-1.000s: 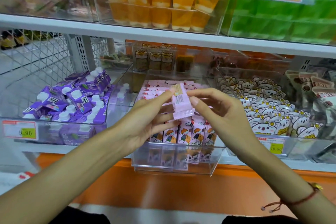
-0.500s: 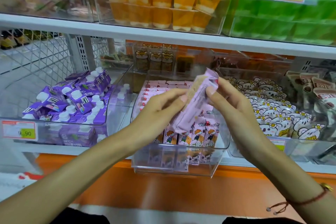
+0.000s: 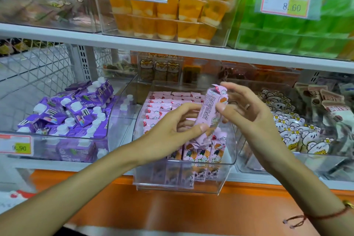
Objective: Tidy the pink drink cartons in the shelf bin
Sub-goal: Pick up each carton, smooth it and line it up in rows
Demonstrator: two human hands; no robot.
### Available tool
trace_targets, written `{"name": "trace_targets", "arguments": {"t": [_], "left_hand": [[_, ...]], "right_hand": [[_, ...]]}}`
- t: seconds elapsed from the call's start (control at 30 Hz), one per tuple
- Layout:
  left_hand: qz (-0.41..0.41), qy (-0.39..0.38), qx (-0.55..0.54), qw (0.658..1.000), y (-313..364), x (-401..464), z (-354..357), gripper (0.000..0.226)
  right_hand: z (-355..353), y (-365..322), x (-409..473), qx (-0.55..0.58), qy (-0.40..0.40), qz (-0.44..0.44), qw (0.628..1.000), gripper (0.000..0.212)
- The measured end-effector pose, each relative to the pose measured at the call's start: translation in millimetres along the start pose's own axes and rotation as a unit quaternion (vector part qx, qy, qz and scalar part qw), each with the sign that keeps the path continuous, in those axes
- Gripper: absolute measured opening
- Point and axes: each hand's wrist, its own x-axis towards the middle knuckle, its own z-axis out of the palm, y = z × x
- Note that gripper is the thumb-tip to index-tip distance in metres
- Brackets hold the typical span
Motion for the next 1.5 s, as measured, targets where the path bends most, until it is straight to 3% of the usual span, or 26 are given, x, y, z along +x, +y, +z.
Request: {"name": "trace_targets", "arguments": {"t": [0.1,0.17,0.27,0.33,0.5,0.73,0.93,1.1,1.23,1.3,1.5], "left_hand": [[0.0,-0.013,0.0,1.0,-1,2,1,0.03],[0.01,0.028,0.034,0.999,-2,2,1,0.028],[0.019,0.104,0.253,0.962,-11,-2,-6,0.037],[0.034,0.081,0.369,0.926,-16,-6,-9,0.041],[0.068,-0.022,0.441,0.894,-19,-5,-4,0.038],[0.035,0.04,0.374,0.926,-28,0,-11,0.029],[0.055,0.055,0.41,0.909,-30,11,-4,0.032],[0.034,0.083,0.395,0.914,-34,22,-11,0.03],[-0.027,0.088,0.399,0.912,-39,31,-24,0.033],[-0.038,0.078,0.404,0.911,-40,33,-26,0.034],[-0.045,0.023,0.424,0.904,-30,61,-30,0.034]], "right_hand": [[-2,1,0,-0.01,0.018,0.005,1.0,0.043],[-3,3,2,-0.003,0.061,-0.022,0.998,0.034],[-5,8,14,-0.025,0.135,-0.074,0.988,0.03],[-5,14,25,-0.087,0.158,-0.095,0.979,0.031],[-2,34,53,-0.237,0.151,-0.091,0.955,0.025],[-6,34,83,-0.423,0.068,-0.024,0.903,0.033],[-4,28,95,-0.485,-0.033,-0.004,0.874,0.032],[19,51,101,-0.583,-0.127,-0.006,0.802,0.016],[21,54,102,-0.622,-0.229,0.034,0.748,0.028],[17,45,95,-0.622,-0.244,0.026,0.743,0.031],[16,28,14,-0.605,-0.183,-0.11,0.767,0.029]]}}
